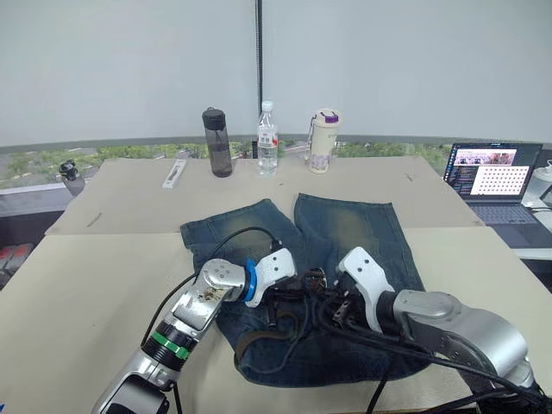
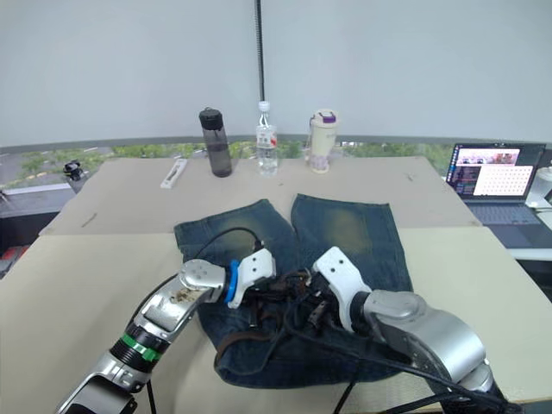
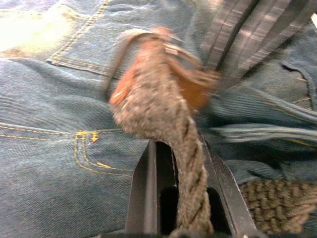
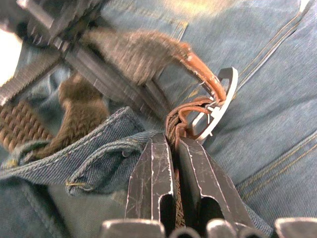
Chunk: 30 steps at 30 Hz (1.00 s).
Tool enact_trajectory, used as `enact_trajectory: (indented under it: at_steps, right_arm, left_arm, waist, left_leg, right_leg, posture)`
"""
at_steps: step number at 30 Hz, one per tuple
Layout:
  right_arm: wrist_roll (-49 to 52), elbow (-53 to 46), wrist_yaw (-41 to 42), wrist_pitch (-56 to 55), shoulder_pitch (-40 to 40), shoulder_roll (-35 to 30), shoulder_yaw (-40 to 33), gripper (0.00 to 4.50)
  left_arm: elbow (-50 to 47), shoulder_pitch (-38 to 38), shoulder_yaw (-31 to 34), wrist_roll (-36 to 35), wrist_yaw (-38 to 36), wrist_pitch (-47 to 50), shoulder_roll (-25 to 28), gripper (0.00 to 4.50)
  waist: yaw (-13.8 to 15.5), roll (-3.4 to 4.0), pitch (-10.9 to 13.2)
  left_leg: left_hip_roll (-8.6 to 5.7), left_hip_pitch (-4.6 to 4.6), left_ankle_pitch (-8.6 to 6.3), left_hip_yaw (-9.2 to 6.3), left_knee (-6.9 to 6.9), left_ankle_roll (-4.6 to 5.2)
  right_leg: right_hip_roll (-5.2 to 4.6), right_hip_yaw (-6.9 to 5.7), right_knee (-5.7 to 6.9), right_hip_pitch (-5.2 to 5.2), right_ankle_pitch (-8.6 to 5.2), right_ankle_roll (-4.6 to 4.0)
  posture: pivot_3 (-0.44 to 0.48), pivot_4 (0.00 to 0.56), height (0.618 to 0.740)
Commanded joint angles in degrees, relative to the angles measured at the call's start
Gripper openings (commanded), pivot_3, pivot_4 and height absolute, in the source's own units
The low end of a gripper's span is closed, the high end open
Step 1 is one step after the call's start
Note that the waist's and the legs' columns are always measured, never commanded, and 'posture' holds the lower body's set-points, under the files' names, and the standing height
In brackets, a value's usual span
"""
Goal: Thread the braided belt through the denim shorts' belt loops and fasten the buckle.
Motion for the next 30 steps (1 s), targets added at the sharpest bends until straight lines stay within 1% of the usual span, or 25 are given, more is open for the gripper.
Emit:
enact_trajectory:
  at_steps: [1,8,11,14,16,18,20,24,26,28,30]
  right_arm:
    - [0.4,-1.9,0.1,-1.6,-0.9,0.7,-1.5,0.09]
    - [4.2,-5.2,1.0,-1.0,0.9,2.9,-7.3,0.09]
    - [4.9,-6.9,2.1,-2.0,1.9,1.4,-7.5,0.09]
    - [5.6,-7.4,1.9,-2.2,2.0,2.0,-7.8,0.09]
    - [2.4,-7.8,1.9,-3.3,1.4,-1.4,-4.2,0.09]
    - [-2.4,-7.3,1.4,-5.0,0.5,-5.9,2.1,0.09]
    - [-5.7,-5.2,0.4,-6.4,0.0,-7.6,7.1,0.09]
    - [-12.3,-2.0,0.7,-11.0,-0.7,-10.4,14.4,0.09]
    - [-12.7,-1.6,1.7,-13.3,-0.4,-9.5,14.5,0.09]
    - [-11.0,-2.7,2.7,-13.9,-0.1,-7.3,12.9,0.09]
    - [-9.2,-4.4,4.6,-13.8,0.8,-6.9,11.5,0.09]
  left_arm:
    - [-2.5,-0.6,-0.1,-0.3,2.2,4.6,-0.1,0.00]
    - [-1.3,0.0,-0.6,1.3,6.1,11.4,1.8,0.00]
    - [-0.5,-1.2,-0.1,1.3,8.1,13.5,1.5,0.00]
    - [-0.4,-2.0,0.2,0.9,8.9,14.7,1.5,0.00]
    - [-1.9,-2.7,0.6,-0.4,8.3,13.9,1.1,0.00]
    - [-3.6,-3.2,0.5,-1.8,7.3,12.4,0.2,0.00]
    - [-5.8,-3.5,1.4,-5.0,6.1,12.4,-2.0,0.00]
    - [-7.9,-4.3,2.8,-8.8,5.7,14.0,-4.4,0.00]
    - [-6.7,-4.8,2.8,-8.7,5.8,13.6,-4.1,0.00]
    - [-5.0,-4.7,1.8,-7.5,5.3,11.9,-3.0,0.00]
    - [-4.3,-4.3,1.9,-7.6,5.4,12.0,-2.7,0.00]
  waist:
    - [0.0,0.00,0.0]
    - [0.0,0.00,0.0]
    - [0.0,0.00,0.0]
    - [0.0,0.00,0.0]
    - [0.0,0.01,0.0]
    - [0.0,0.01,0.0]
    - [0.0,0.01,0.0]
    - [0.1,0.00,0.0]
    - [0.0,0.00,0.0]
    - [0.0,0.00,0.0]
    - [0.0,0.00,0.0]
  left_leg:
    - [0.00,0.00,0.00,0.00,0.01,0.00]
    - [0.00,0.00,0.00,-0.02,-0.01,0.00]
    - [0.00,0.00,0.00,-0.03,-0.02,0.00]
    - [0.00,0.01,0.00,-0.03,-0.01,0.00]
    - [0.00,0.00,0.00,-0.03,-0.02,0.00]
    - [-0.01,-0.03,0.00,-0.02,-0.03,0.00]
    - [-0.01,-0.02,0.00,-0.01,-0.02,0.00]
    - [-0.03,-0.03,0.00,-0.02,0.00,0.00]
    - [-0.04,-0.04,0.00,-0.02,0.01,0.00]
    - [-0.04,-0.03,0.00,-0.03,0.00,0.00]
    - [-0.04,-0.03,0.00,-0.06,0.00,0.00]
  right_leg:
    - [0.00,0.00,0.00,0.00,0.00,0.00]
    - [0.01,0.00,0.02,-0.01,0.00,0.00]
    - [0.02,0.00,0.01,-0.01,0.00,0.00]
    - [0.01,0.00,0.01,-0.01,0.00,0.00]
    - [0.02,0.00,0.01,-0.02,0.00,0.00]
    - [0.00,0.00,0.00,-0.04,0.00,0.00]
    - [-0.01,0.00,-0.02,-0.05,-0.01,-0.01]
    - [-0.02,0.00,-0.02,-0.04,-0.01,-0.01]
    - [-0.02,0.01,-0.03,-0.04,-0.01,-0.01]
    - [-0.01,0.01,-0.02,-0.04,-0.01,0.00]
    - [0.01,0.00,-0.02,-0.04,0.00,0.00]
  posture:
    - [0.000,0.150,0.740]
    - [0.000,0.150,0.740]
    - [0.000,0.150,0.740]
    - [0.000,0.150,0.740]
    - [0.000,0.150,0.740]
    - [0.000,0.150,0.740]
    - [0.000,0.150,0.740]
    - [0.000,0.150,0.740]
    - [0.000,0.150,0.740]
    - [0.000,0.150,0.740]
    - [0.000,0.150,0.740]
